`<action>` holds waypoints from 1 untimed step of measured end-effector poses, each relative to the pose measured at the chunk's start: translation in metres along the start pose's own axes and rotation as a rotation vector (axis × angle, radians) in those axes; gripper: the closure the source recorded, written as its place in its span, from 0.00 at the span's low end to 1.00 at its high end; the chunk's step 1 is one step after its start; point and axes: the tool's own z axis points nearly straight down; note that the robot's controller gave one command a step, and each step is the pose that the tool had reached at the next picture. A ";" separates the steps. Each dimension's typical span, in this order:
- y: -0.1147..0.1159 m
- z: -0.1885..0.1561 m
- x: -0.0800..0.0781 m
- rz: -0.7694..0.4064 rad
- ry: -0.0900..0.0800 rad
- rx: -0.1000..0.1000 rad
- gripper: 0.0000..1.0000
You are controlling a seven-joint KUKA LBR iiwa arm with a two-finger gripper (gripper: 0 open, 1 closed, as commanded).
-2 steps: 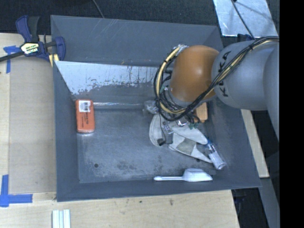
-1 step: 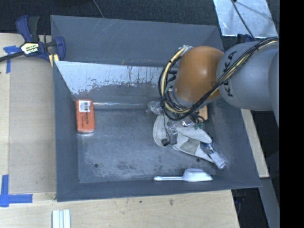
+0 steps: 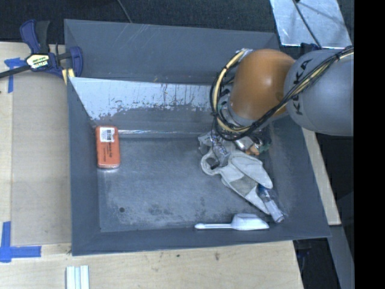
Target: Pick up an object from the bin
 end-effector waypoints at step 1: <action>0.000 0.000 0.000 0.001 0.000 -0.001 1.00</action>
Offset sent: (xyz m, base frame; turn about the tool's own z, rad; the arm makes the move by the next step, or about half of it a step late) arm 0.0000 0.0000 0.0000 0.0000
